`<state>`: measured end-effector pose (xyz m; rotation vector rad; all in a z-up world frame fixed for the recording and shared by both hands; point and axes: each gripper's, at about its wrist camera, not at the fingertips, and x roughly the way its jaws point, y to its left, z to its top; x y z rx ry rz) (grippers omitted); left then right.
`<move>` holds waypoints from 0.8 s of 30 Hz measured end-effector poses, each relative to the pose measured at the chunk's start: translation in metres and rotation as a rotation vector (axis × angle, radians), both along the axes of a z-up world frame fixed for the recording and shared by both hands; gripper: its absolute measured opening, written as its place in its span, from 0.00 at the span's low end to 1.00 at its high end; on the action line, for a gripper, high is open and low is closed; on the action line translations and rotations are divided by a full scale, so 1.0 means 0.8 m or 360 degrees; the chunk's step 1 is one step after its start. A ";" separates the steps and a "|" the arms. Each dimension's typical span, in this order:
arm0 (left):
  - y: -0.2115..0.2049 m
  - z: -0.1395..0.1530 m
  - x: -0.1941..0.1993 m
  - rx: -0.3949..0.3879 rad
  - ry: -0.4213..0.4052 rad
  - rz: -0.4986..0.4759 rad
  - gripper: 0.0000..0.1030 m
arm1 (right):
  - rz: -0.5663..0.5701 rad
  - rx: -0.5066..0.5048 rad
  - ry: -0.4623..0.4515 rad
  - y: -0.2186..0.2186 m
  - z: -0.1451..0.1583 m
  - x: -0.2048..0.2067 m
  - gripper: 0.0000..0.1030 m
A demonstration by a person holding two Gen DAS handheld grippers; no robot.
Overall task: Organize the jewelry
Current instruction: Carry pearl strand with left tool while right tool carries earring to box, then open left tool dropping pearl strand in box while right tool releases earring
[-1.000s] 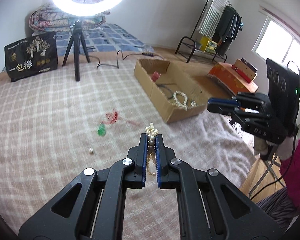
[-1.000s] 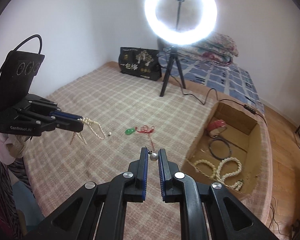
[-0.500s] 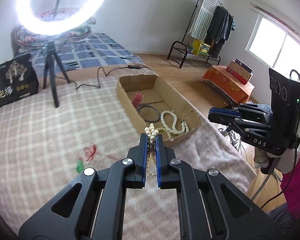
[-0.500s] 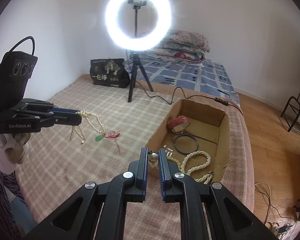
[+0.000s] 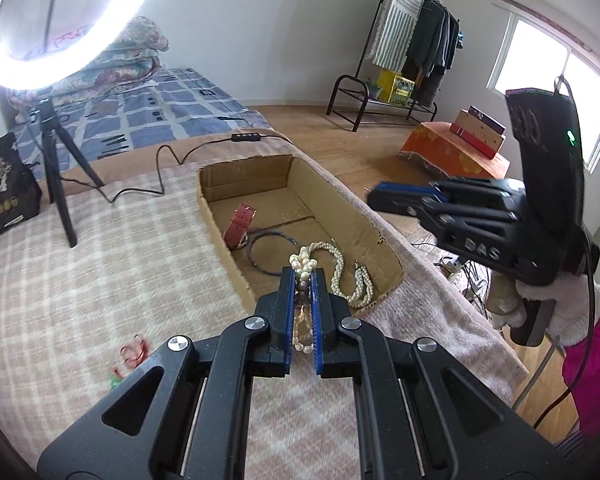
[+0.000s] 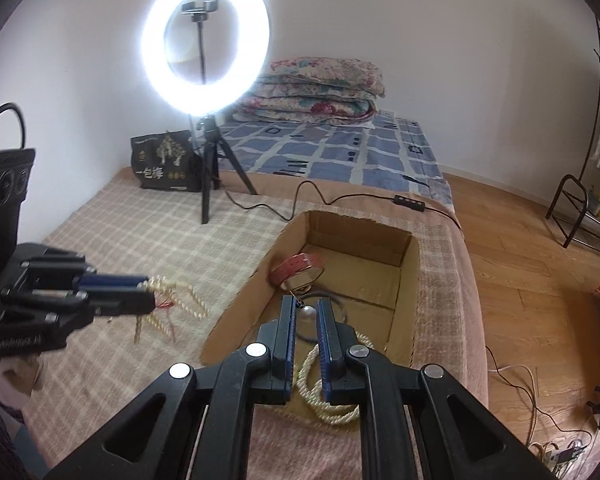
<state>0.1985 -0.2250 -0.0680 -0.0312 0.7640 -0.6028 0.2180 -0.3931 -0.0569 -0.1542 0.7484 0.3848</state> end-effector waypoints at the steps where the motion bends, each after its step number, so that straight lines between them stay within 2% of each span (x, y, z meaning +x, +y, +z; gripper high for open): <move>1: -0.004 -0.002 0.003 0.0006 -0.0002 -0.0002 0.05 | -0.0006 0.0005 0.0003 -0.001 -0.002 0.008 0.08; 13: -0.034 -0.026 0.029 0.0055 -0.0011 -0.0039 0.05 | -0.0069 0.0010 0.0062 -0.002 -0.031 0.093 0.08; 24: -0.045 -0.038 0.040 0.0067 -0.0012 -0.0065 0.05 | -0.0089 0.0005 0.0117 0.004 -0.055 0.133 0.08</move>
